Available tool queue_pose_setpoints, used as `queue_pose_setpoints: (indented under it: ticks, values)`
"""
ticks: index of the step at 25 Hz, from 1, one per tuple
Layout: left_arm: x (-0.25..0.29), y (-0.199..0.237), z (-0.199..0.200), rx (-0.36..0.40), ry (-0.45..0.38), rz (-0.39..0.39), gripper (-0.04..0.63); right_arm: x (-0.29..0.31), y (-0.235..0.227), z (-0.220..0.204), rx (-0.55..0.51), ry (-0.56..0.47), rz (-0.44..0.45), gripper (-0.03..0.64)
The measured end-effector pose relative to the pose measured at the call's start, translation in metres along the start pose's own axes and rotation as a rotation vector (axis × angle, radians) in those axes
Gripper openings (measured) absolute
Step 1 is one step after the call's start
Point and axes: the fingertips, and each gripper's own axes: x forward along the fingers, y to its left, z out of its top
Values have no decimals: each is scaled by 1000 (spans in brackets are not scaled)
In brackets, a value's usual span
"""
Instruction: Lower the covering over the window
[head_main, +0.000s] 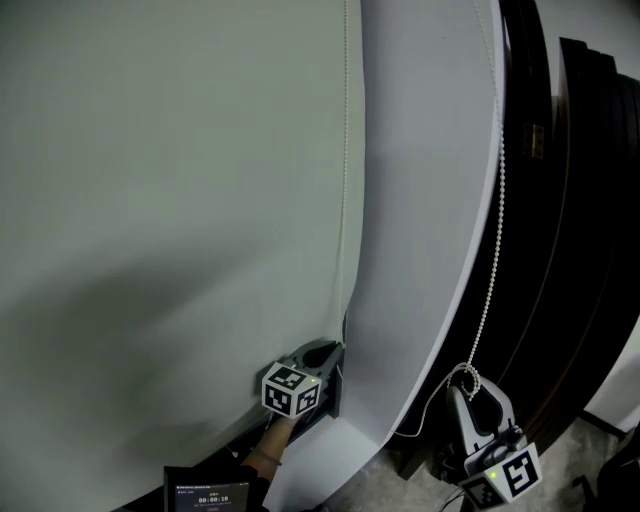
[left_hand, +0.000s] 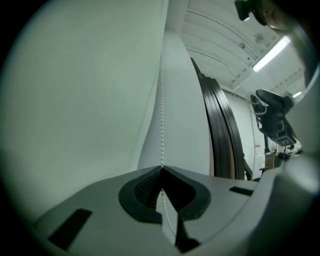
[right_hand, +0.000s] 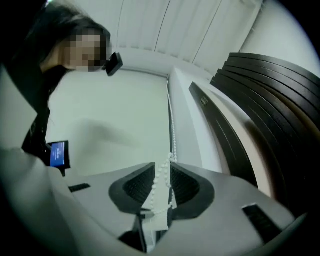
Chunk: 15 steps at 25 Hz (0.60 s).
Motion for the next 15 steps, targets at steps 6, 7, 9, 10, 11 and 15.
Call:
queue_pose_setpoints:
  ticks: [6,7,9,10,11,15]
  values:
    - [-10,-2,-67,-53,123,19,2,-16,-6,27,121,-73,6,81]
    - [-13,-2,-84,-59,170,25,2,-19,-8,26,118,-68,3,81]
    - [-19,-1,-124,-92,265,40,2,-23,-13,20,116,-50,-5,81]
    - [-24,-1,-145,-116,312,47,3,-22,-13,19,121,-43,-8,81]
    - [-29,-3,-167,-136,362,51,2,-18,-11,19,132,-43,-6,81]
    - [-59,-22,-239,-207,511,58,3,-9,4,10,157,-2,45,81]
